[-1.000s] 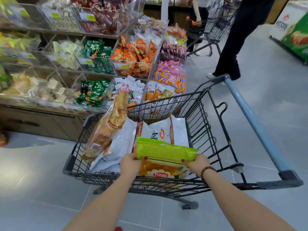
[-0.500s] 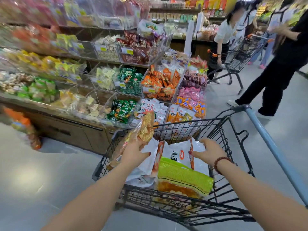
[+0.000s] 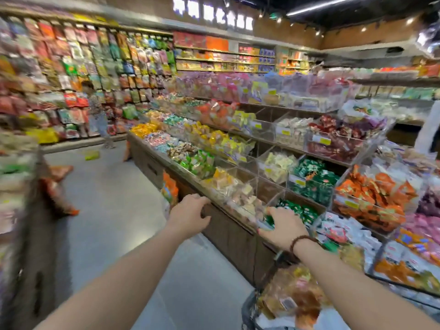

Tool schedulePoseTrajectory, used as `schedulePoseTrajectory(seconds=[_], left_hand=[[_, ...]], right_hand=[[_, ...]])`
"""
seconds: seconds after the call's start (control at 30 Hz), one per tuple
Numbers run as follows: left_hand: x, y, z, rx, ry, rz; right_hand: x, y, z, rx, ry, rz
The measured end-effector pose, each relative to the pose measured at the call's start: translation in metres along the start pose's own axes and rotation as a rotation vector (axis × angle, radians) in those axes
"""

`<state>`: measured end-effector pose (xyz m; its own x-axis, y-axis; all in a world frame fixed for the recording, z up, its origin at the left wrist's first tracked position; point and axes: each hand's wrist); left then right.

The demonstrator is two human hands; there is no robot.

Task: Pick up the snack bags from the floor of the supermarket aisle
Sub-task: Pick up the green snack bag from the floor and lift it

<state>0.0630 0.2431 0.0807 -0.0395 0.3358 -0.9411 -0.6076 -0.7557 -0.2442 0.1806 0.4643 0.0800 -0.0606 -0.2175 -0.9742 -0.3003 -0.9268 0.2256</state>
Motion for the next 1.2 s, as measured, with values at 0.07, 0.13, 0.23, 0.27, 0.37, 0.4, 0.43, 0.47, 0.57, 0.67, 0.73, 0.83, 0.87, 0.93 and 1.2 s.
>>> schedulePoseTrajectory(seconds=[0.07,0.13,0.23,0.27,0.37,0.4,0.43,0.47,0.57,0.67,0.73,0.83,0.87,0.93,1.2], left_hand=[[-0.02,0.046,0.002,-0.076,-0.041,0.007],[-0.038,0.094,0.006,-0.139,-0.063,0.051],[-0.06,0.163,0.012,-0.244,-0.081,0.052],[-0.066,0.184,0.014,-0.271,-0.092,0.047],[-0.081,0.237,0.017,-0.35,-0.09,0.062],[-0.084,0.25,0.018,-0.367,-0.086,0.078],[-0.086,0.266,0.02,-0.383,-0.083,0.094],[-0.088,0.281,0.022,-0.397,-0.078,0.101],[-0.083,0.322,0.035,-0.466,-0.07,0.073],[-0.073,0.358,0.058,-0.521,-0.08,0.046],[-0.069,0.38,0.081,-0.536,-0.079,0.056],[-0.066,0.418,0.126,-0.554,-0.08,0.105],[-0.065,0.431,0.141,-0.571,-0.084,0.111],[-0.068,0.456,0.174,-0.607,-0.087,0.11],[-0.071,0.562,0.289,-0.677,-0.063,0.128]], right_hand=[[0.0,0.046,0.032,-0.079,0.007,0.006],[0.004,0.093,0.063,-0.151,0.007,0.0],[0.014,0.159,0.107,-0.246,-0.002,-0.002],[0.017,0.18,0.121,-0.278,0.003,-0.001],[0.029,0.235,0.158,-0.361,0.02,-0.008],[0.033,0.249,0.169,-0.379,0.026,-0.01],[0.038,0.264,0.182,-0.4,0.036,-0.016],[0.042,0.278,0.194,-0.418,0.051,-0.019],[0.056,0.313,0.235,-0.475,0.069,-0.008],[0.072,0.339,0.285,-0.507,0.096,-0.028],[0.082,0.355,0.324,-0.526,0.114,-0.03],[0.091,0.379,0.395,-0.574,0.119,-0.002],[0.093,0.387,0.42,-0.585,0.12,0.016],[0.092,0.402,0.469,-0.6,0.134,0.05],[0.103,0.468,0.635,-0.631,0.155,0.107]])
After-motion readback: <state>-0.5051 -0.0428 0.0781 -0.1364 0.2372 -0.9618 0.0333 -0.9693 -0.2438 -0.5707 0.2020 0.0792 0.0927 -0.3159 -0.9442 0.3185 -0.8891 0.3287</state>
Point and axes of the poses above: each hand's wrist, its own z-axis towards the middle knuckle, its own x-axis out of the palm, y = z × x, and after that the axes turned 3 degrees about y, right-handed
